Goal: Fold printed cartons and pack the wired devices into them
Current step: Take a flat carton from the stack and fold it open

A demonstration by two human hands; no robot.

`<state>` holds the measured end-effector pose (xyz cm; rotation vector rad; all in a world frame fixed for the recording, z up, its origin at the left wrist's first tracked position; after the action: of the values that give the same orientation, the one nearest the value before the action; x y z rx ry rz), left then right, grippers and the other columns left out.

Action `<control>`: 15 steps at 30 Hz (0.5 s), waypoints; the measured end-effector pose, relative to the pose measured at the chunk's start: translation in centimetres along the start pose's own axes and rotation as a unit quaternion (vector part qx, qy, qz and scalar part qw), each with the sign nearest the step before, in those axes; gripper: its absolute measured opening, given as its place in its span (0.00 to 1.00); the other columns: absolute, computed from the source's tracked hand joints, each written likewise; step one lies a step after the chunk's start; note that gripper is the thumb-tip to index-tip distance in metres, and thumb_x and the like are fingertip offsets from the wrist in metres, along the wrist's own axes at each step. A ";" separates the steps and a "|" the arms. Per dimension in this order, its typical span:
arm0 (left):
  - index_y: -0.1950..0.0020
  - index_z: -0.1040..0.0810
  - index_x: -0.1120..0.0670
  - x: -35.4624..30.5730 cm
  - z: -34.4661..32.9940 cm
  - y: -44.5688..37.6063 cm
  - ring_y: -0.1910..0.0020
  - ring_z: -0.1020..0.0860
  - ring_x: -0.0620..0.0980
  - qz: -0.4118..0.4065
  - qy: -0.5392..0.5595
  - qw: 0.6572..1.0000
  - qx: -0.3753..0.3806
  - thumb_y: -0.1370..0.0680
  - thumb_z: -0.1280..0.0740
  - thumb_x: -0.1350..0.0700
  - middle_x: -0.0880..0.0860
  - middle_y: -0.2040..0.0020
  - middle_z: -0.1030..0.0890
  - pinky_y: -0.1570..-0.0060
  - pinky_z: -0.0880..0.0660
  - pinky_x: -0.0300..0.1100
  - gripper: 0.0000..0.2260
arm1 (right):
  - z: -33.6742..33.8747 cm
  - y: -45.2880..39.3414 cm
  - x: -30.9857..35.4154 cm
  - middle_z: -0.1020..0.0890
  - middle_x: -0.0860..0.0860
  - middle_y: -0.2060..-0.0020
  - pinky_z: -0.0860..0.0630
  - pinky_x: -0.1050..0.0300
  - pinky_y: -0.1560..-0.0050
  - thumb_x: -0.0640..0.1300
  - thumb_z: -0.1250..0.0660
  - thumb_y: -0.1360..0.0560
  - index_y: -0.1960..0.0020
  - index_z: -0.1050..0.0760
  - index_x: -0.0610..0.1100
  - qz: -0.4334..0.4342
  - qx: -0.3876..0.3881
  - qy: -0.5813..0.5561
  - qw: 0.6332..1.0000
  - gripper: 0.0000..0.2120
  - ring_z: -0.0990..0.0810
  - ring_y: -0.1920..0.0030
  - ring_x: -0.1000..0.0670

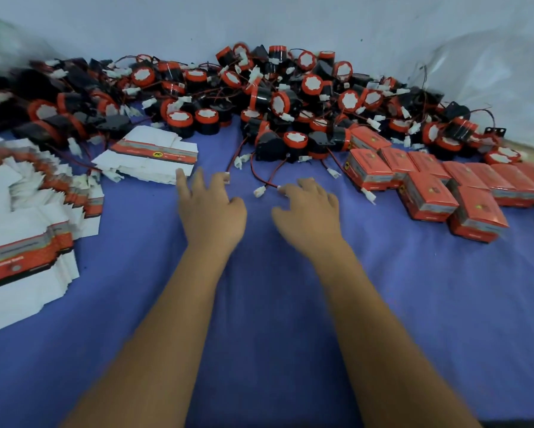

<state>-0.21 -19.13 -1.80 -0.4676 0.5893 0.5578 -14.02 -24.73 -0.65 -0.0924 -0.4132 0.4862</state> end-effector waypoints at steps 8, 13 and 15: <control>0.22 0.41 0.54 3.2 2.4 -4.7 0.21 0.48 0.62 0.029 -0.161 0.984 0.077 0.18 0.43 0.51 0.62 0.23 0.37 0.24 0.58 0.59 0.25 | -3.9 0.0 3.1 0.35 0.51 0.25 0.42 0.66 0.35 0.40 0.38 0.22 0.32 0.26 0.46 0.062 0.051 -0.190 0.979 0.19 0.39 0.25 0.53; 0.36 0.25 0.47 2.5 2.9 -3.8 0.37 0.27 0.58 0.021 -0.066 0.998 0.008 0.20 0.45 0.51 0.55 0.47 0.21 0.27 0.46 0.63 0.16 | -3.4 0.3 2.9 0.26 0.52 0.39 0.35 0.64 0.37 0.39 0.35 0.24 0.35 0.25 0.43 0.033 -0.025 -0.287 0.957 0.17 0.30 0.34 0.50; 0.31 0.28 0.45 2.8 1.7 -2.7 0.27 0.39 0.61 0.057 -0.126 0.987 0.082 0.19 0.45 0.50 0.58 0.30 0.31 0.28 0.50 0.68 0.17 | -3.3 0.6 3.2 0.25 0.54 0.40 0.33 0.57 0.34 0.42 0.32 0.25 0.35 0.24 0.46 0.041 -0.026 -0.268 0.962 0.19 0.30 0.35 0.52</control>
<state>4.04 -19.19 -1.64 -0.2032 0.4161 0.6611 -10.39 -22.65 -2.60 -0.0267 -0.9576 0.5821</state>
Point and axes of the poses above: each hand's wrist, its own y-axis away from the middle knuckle, its own z-axis out of the back of the hand, x = y × z, the point moved 1 cm from there along -y, towards the middle knuckle
